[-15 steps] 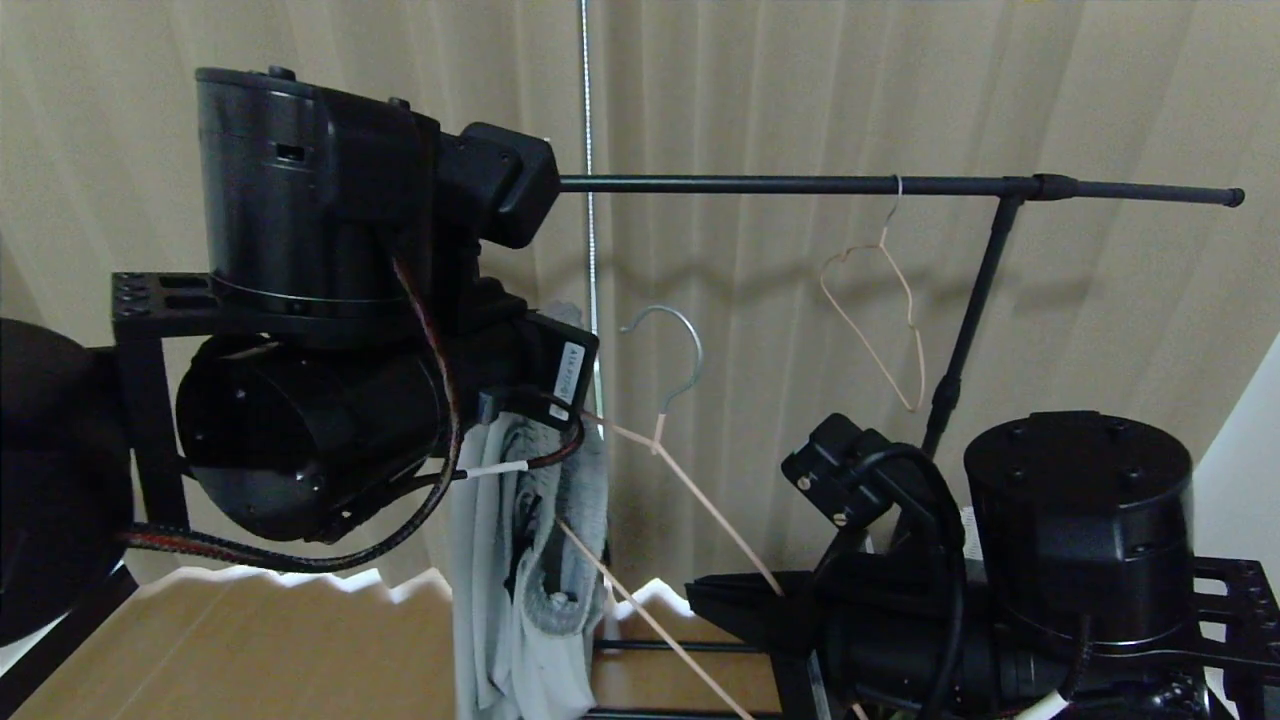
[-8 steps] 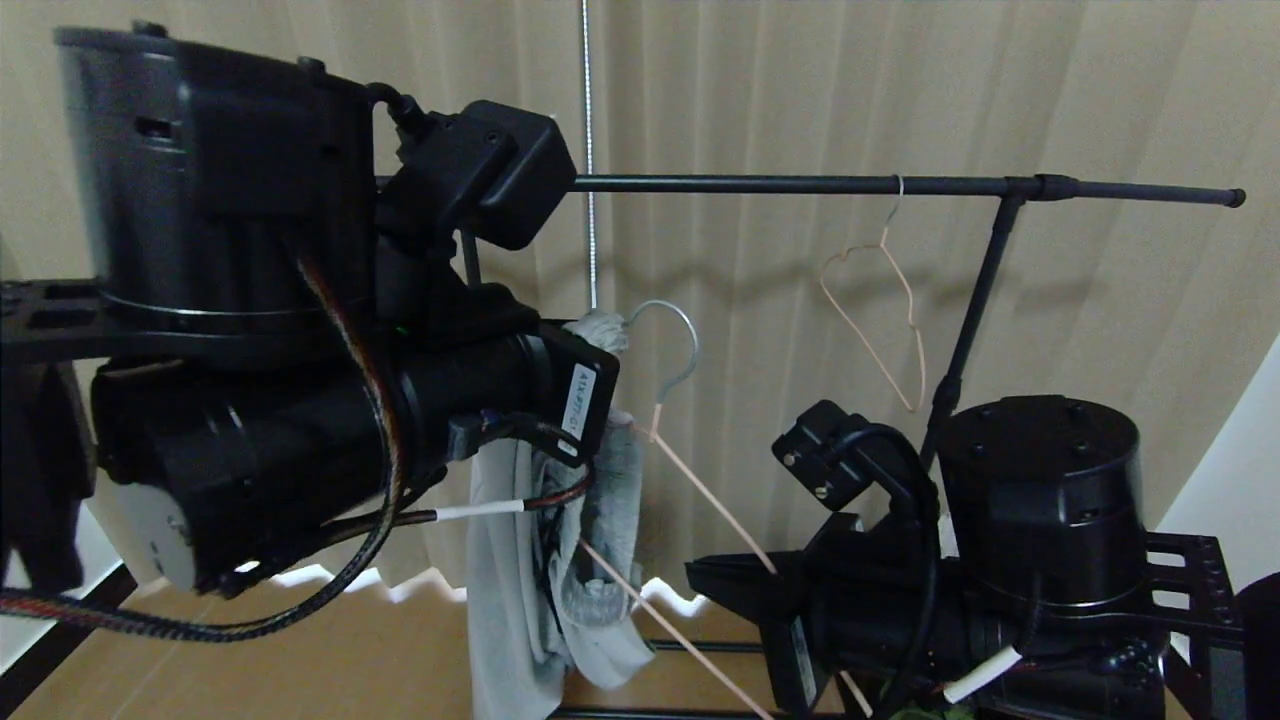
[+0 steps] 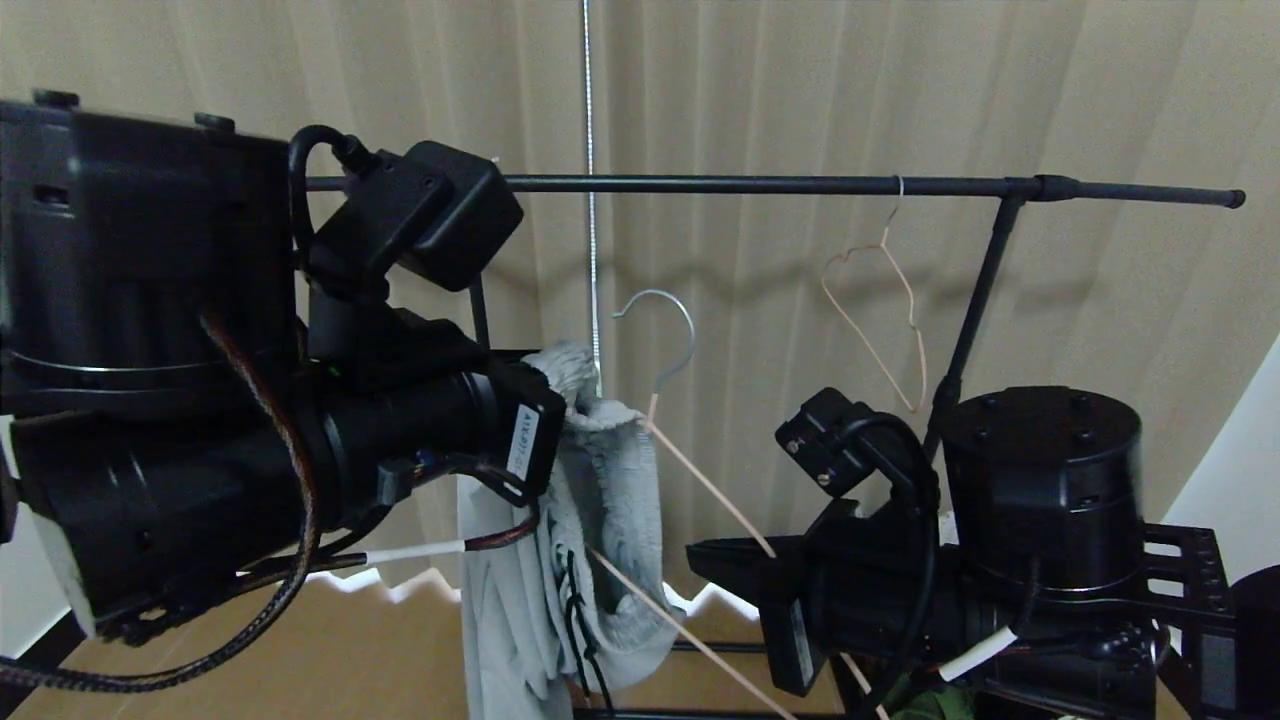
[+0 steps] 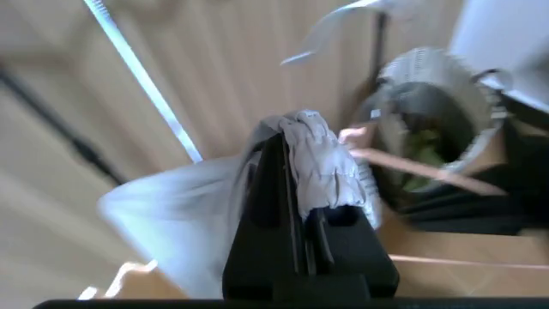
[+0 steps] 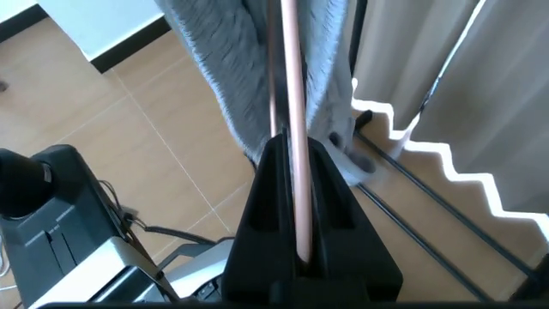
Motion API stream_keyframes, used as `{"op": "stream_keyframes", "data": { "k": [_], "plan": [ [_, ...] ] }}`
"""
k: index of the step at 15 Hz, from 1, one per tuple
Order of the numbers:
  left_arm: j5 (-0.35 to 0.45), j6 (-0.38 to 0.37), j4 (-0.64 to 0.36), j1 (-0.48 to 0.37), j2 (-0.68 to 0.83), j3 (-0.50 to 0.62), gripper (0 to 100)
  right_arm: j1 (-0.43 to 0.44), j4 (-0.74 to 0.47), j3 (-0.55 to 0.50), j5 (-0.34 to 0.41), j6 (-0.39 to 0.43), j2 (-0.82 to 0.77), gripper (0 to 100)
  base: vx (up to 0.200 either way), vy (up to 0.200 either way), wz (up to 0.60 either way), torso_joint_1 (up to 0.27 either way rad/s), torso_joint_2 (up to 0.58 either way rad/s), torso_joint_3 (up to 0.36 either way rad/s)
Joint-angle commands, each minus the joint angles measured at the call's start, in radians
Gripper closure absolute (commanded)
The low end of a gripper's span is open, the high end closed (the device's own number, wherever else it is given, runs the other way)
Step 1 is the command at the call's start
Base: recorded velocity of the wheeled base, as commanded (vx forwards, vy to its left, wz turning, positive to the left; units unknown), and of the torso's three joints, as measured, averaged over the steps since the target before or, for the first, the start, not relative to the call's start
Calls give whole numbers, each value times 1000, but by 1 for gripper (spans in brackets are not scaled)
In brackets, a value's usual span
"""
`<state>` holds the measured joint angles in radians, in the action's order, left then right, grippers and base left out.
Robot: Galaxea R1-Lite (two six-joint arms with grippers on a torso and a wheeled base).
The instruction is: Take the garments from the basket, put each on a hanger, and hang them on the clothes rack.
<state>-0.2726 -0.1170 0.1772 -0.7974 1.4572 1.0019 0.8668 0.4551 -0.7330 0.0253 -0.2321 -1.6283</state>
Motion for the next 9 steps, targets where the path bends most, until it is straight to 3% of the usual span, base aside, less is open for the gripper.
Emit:
{"op": "stream_keyframes", "data": {
  "k": [1,3,6,9],
  "plan": [
    [-50,-30,-2,81,-6,-34,100,-23,-3,20,-1,25,58,100,0,0,0,0,0,0],
    [-88,-73,2,104,-17,-62,100,-69,-1,41,-2,57,65,100,0,0,0,0,0,0],
    [-77,-78,11,81,-17,-72,100,-86,8,49,-1,71,59,100,0,0,0,0,0,0],
    [-56,-79,177,0,28,-63,100,-78,11,50,5,70,56,100,0,0,0,0,0,0]
  ]
}}
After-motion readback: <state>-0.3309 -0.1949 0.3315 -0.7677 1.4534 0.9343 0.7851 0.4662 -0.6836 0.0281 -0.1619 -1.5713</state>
